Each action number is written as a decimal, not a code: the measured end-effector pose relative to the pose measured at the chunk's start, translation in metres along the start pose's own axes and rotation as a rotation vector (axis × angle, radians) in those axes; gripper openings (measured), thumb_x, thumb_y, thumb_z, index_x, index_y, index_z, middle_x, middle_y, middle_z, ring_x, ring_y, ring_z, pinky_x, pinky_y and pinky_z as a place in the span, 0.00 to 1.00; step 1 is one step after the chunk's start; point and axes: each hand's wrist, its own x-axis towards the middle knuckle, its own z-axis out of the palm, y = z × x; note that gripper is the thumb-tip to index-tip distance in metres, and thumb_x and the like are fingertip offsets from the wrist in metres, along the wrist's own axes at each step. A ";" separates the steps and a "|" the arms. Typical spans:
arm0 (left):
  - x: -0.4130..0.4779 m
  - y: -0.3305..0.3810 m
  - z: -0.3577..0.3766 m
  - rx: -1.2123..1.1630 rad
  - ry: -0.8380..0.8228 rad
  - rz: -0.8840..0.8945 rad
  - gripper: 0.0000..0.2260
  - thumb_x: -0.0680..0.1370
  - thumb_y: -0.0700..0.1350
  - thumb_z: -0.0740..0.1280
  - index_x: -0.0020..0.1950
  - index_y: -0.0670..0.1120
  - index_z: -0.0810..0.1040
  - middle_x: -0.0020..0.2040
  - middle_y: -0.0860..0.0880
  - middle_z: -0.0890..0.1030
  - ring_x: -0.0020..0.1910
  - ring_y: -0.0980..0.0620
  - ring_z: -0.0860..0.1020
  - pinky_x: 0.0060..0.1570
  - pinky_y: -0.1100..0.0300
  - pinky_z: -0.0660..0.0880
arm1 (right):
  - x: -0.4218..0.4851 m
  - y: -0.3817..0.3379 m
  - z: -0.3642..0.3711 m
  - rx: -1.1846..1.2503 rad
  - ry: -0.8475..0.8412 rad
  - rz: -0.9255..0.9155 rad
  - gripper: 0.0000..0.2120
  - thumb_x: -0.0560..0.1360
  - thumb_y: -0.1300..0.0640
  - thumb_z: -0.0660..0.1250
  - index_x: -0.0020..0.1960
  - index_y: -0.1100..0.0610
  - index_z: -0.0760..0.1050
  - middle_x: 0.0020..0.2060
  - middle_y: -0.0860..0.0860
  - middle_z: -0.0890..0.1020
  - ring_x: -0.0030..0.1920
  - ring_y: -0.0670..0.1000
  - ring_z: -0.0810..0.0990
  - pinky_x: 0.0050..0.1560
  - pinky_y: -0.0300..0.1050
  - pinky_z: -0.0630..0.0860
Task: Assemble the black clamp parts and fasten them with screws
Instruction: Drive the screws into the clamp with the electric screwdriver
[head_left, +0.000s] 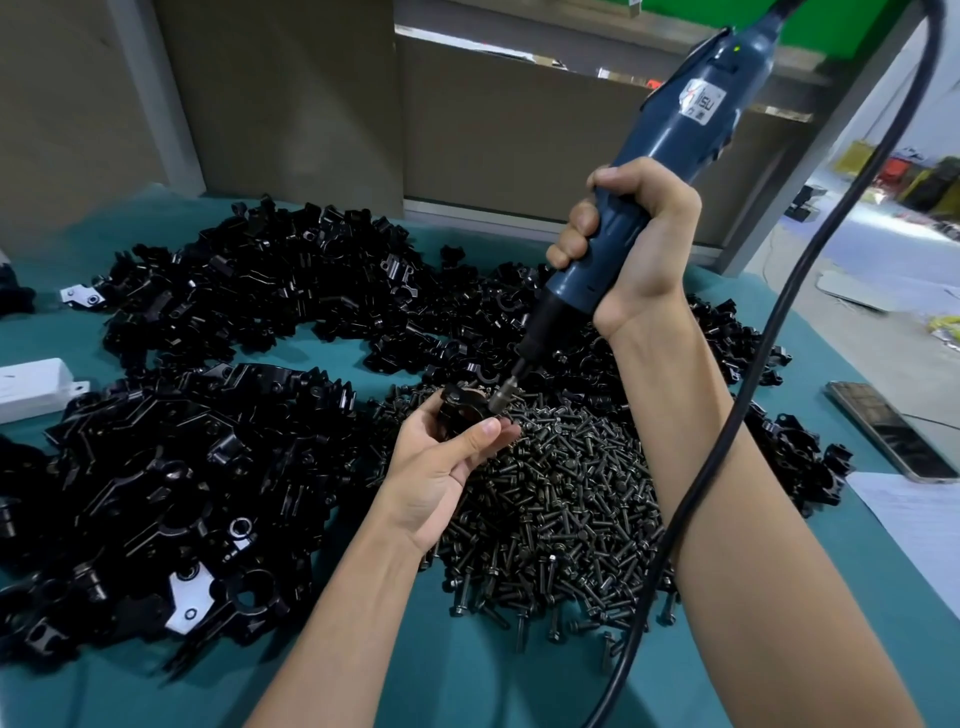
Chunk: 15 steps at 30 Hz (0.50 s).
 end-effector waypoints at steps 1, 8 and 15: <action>0.000 0.000 0.000 -0.002 0.004 -0.004 0.26 0.66 0.33 0.73 0.62 0.39 0.70 0.47 0.42 0.86 0.46 0.45 0.86 0.47 0.61 0.81 | 0.000 0.000 0.000 -0.001 0.003 0.000 0.07 0.65 0.59 0.64 0.37 0.56 0.65 0.24 0.51 0.69 0.23 0.50 0.65 0.28 0.40 0.67; 0.000 -0.001 0.000 -0.001 0.016 -0.009 0.29 0.66 0.33 0.73 0.65 0.39 0.67 0.47 0.42 0.87 0.45 0.45 0.86 0.47 0.61 0.81 | 0.000 0.002 0.000 -0.006 0.005 0.001 0.07 0.64 0.59 0.64 0.37 0.56 0.65 0.24 0.51 0.69 0.23 0.50 0.66 0.28 0.40 0.67; 0.000 -0.002 -0.002 0.009 0.017 -0.008 0.30 0.65 0.33 0.73 0.65 0.42 0.68 0.48 0.42 0.87 0.46 0.46 0.86 0.47 0.62 0.81 | -0.003 0.003 -0.001 0.000 0.023 -0.002 0.06 0.64 0.59 0.64 0.36 0.56 0.67 0.24 0.51 0.69 0.23 0.50 0.65 0.28 0.40 0.67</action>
